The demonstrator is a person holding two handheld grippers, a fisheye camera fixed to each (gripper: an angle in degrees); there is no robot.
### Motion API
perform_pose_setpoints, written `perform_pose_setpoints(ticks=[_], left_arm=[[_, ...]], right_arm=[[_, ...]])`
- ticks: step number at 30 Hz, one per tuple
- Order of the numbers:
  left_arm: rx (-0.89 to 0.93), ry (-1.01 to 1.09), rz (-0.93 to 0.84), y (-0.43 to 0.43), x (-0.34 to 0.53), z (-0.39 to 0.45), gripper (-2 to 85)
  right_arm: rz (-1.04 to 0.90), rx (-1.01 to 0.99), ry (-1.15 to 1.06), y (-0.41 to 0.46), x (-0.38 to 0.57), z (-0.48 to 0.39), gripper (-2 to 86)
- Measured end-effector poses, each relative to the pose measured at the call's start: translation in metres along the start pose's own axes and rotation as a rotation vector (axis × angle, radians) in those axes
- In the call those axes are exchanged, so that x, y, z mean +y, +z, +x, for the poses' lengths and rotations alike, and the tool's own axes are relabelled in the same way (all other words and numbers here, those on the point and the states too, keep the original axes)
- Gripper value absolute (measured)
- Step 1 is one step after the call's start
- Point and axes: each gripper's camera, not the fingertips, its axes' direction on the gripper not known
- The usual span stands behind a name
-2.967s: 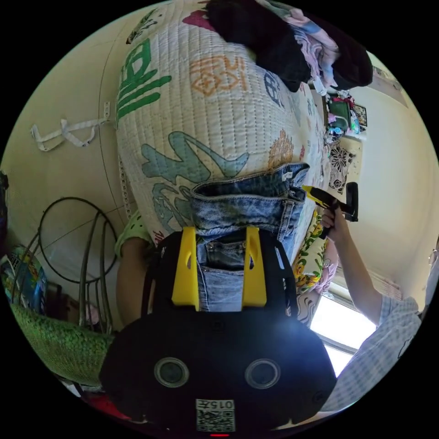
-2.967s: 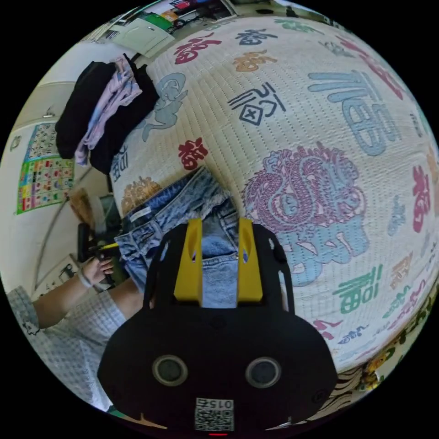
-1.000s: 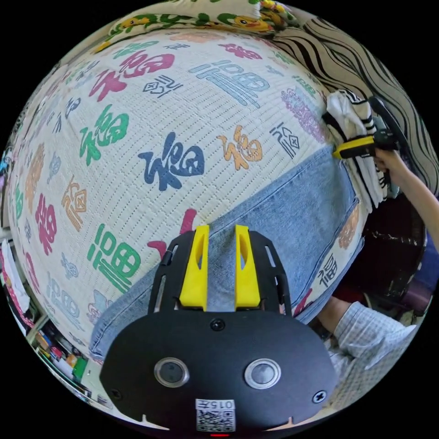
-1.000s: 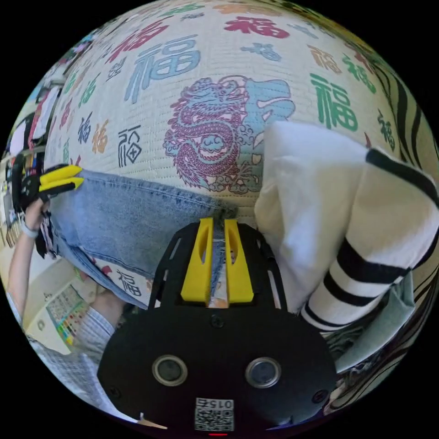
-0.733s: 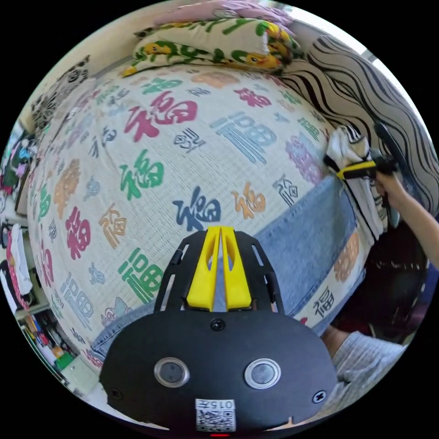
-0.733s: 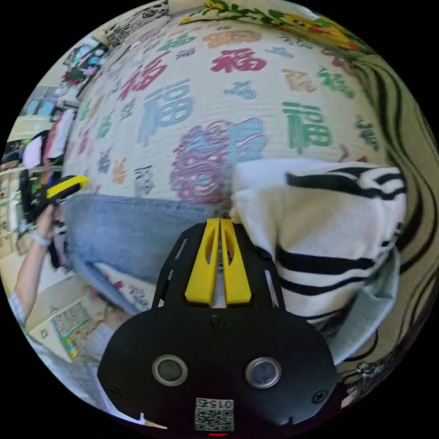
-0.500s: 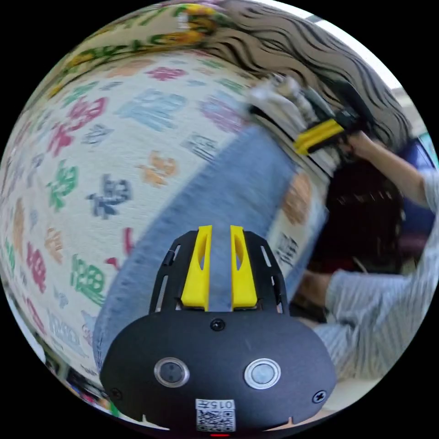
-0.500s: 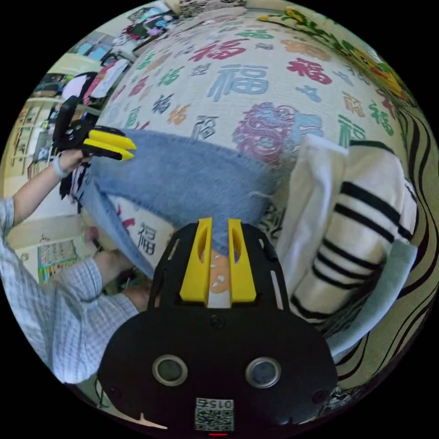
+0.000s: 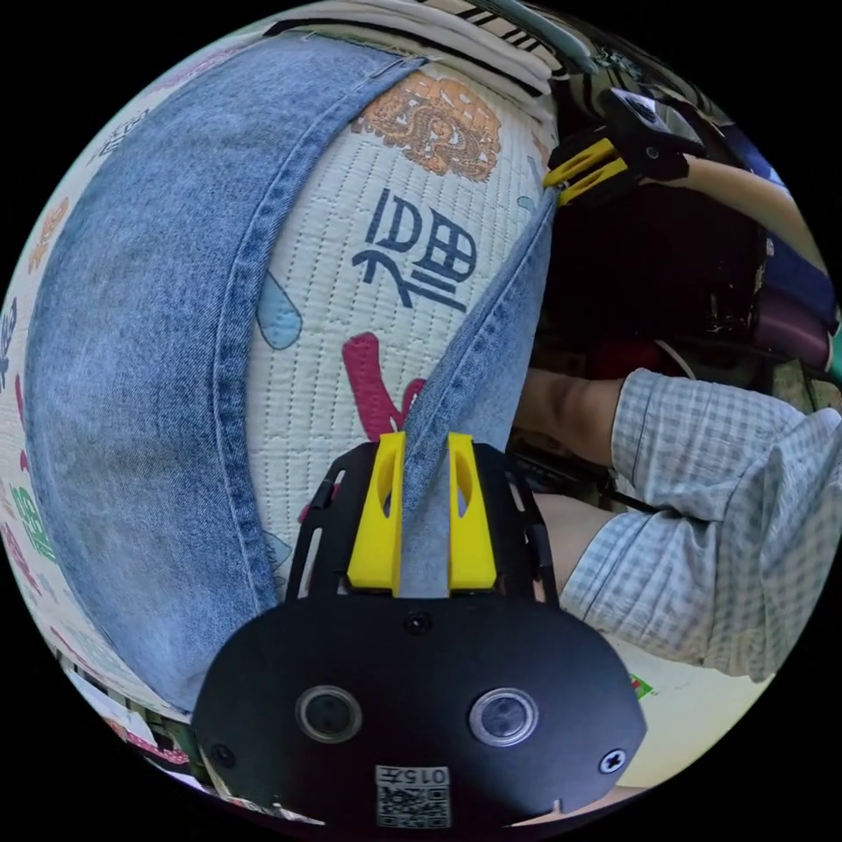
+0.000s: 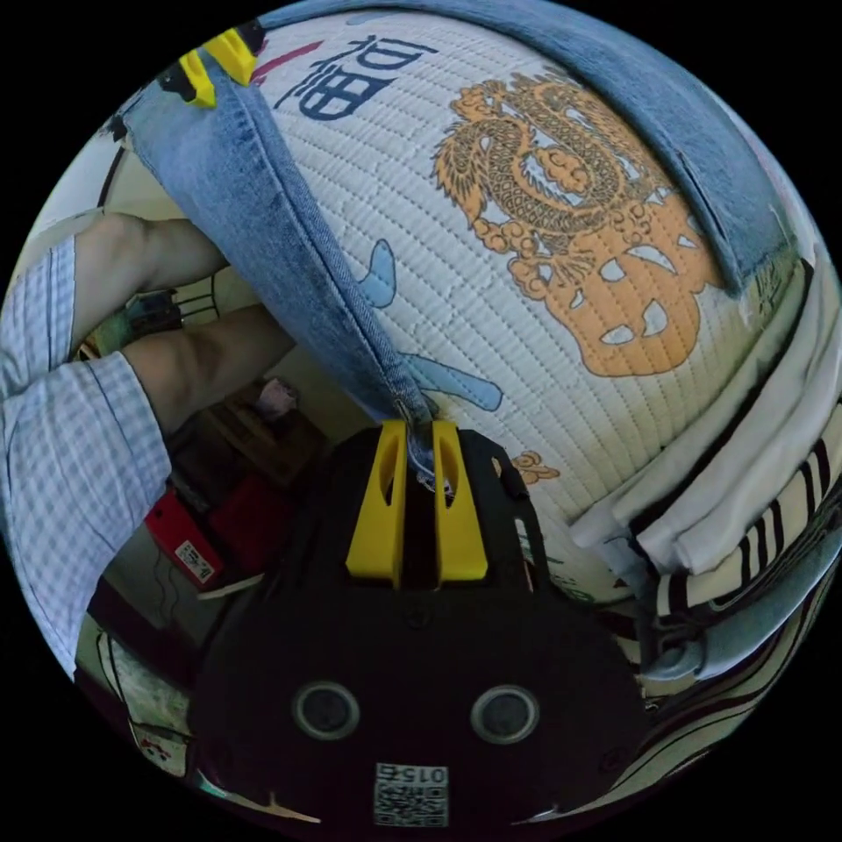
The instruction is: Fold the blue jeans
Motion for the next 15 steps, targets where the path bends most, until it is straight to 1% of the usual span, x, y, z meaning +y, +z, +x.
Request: perform_pose_setpoints(ticks=[3, 6, 10, 11, 13, 14, 15], left_arm=[[-0.002, 0.023, -0.045, 0.000, 0.003, 0.006, 2.6], [0.017, 0.013, -0.017, -0.014, 0.016, 0.007, 1.6], [0.032, -0.082, 0.153, -0.044, 0.046, -0.007, 1.2], [0.010, -0.103, 0.188, -0.049, 0.051, -0.012, 1.3], [-0.047, -0.127, 0.200, -0.050, 0.053, -0.020, 1.6], [-0.056, -0.154, 0.177, -0.043, 0.052, -0.027, 1.9], [-0.048, -0.175, 0.153, -0.038, 0.052, -0.032, 2.1]], right_arm=[[-0.003, -0.091, 0.012, -0.006, 0.016, 0.010, 2.4], [0.036, -0.096, 0.016, -0.030, 0.033, 0.022, 1.4], [0.079, -0.036, 0.000, -0.068, 0.040, 0.050, 1.2], [0.073, -0.029, 0.006, -0.078, 0.037, 0.065, 1.3], [0.095, 0.006, 0.040, -0.090, 0.026, 0.089, 1.9], [0.050, -0.032, 0.047, -0.089, 0.013, 0.104, 2.8], [-0.023, -0.118, 0.063, -0.080, 0.000, 0.118, 3.9]])
